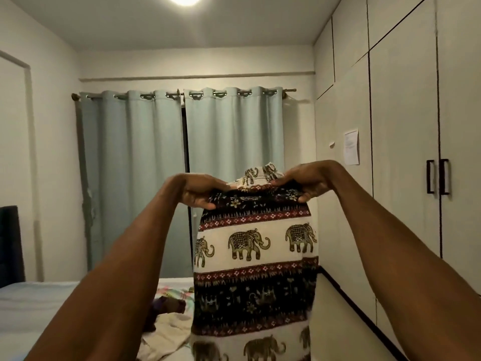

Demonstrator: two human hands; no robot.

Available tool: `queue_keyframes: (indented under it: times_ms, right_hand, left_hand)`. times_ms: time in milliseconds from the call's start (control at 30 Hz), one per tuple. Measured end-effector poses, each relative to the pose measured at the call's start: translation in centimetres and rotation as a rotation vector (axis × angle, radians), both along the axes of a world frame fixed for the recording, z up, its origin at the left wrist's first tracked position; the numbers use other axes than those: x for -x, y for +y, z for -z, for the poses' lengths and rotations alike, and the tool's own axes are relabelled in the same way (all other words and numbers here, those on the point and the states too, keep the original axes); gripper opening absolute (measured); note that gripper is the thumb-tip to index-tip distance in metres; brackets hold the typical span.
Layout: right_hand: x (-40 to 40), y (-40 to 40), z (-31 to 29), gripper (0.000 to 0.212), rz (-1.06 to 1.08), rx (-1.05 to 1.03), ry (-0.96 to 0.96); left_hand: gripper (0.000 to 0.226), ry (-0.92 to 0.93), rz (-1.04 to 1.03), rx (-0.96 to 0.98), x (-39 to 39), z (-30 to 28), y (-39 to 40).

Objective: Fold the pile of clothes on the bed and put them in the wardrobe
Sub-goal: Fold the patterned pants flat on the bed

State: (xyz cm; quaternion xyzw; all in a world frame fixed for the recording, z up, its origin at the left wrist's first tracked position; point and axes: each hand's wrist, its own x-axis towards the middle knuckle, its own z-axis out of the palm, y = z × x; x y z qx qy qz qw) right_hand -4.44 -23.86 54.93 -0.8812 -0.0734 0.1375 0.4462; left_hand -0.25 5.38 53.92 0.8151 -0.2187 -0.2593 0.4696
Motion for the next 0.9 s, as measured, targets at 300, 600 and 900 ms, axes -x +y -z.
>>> queue_keyframes:
  times_ms: [300,600,900]
  right_hand:
    - [-19.9,0.0,11.8,0.017,0.377,-0.296,-0.482]
    - [-29.5,0.4,2.2,0.015,0.426,-0.720,-1.169]
    - [-22.4,0.7,5.4,0.019,0.339,-0.590,-1.086]
  left_hand:
    - [0.027,-0.338,-0.469,0.523,-17.8,12.0,-6.0]
    - [0.016,-0.938,-0.529,0.923,-25.6,5.4,-10.8]
    - [0.023,-0.873,-0.526,0.863,-18.5,8.2,-8.6]
